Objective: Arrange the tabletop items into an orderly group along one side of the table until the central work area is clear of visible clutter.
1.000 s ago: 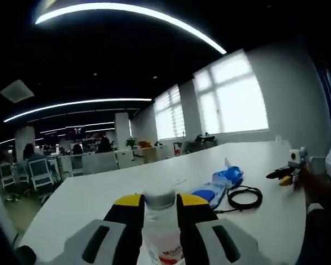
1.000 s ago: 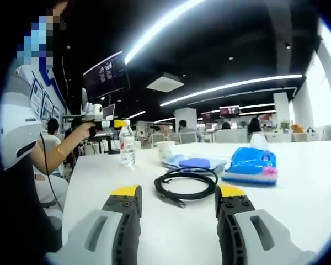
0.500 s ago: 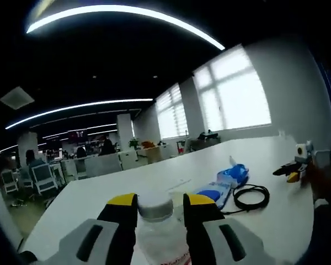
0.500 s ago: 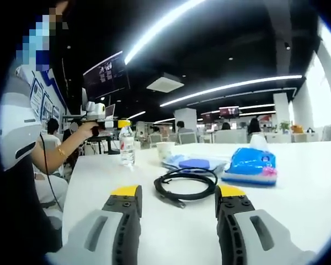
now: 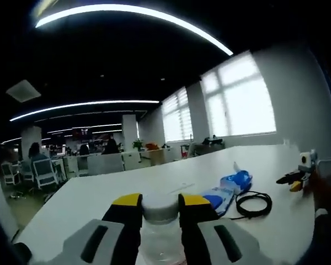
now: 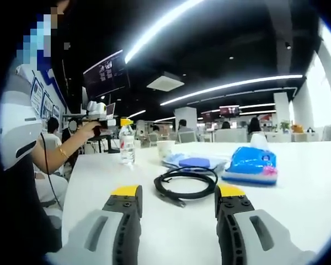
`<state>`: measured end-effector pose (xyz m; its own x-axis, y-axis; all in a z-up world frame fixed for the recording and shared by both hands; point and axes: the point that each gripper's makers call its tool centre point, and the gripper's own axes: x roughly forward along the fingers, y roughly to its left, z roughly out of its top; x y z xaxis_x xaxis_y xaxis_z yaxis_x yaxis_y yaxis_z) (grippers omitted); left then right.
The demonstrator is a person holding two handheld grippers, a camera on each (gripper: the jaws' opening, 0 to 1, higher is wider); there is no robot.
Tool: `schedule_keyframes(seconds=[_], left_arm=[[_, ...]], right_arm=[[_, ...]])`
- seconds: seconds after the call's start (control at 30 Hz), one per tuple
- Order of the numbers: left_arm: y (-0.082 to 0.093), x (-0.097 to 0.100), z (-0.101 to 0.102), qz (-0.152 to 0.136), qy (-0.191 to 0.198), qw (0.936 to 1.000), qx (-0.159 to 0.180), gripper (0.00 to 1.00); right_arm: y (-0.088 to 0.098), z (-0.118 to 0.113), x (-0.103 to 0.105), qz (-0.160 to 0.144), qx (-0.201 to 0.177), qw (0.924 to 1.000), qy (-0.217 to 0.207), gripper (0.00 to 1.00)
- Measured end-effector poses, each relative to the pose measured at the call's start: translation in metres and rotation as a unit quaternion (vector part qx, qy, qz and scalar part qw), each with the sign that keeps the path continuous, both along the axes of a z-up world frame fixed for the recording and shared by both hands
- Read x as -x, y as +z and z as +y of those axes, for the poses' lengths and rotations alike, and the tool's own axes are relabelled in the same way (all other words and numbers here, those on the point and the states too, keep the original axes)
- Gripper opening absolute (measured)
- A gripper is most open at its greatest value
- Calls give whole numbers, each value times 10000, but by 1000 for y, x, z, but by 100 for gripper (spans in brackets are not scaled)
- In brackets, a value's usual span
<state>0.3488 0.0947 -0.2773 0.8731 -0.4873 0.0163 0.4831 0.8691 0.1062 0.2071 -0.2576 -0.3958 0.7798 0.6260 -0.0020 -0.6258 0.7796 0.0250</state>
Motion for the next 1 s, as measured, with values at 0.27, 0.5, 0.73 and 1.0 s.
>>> schedule_keyframes(seconds=[0.27,0.5,0.73,1.0], left_arm=[[2,1,0,-183,168,9996,135,23],[3,0,3,-213,297,9990,244,23],[3,-3,5,-81,434,9984,341,22],[11,-5,1,-167,425,9984,343,22]], right_arm=[[0,-1,0,30,-26,10000,-18,50],[0,-1,-1,32,-20,10000,-50,50],[1,-2,-2,6,-38,9999,-94,48],[2,-2,-3,-8,-73,9999,-100,49]])
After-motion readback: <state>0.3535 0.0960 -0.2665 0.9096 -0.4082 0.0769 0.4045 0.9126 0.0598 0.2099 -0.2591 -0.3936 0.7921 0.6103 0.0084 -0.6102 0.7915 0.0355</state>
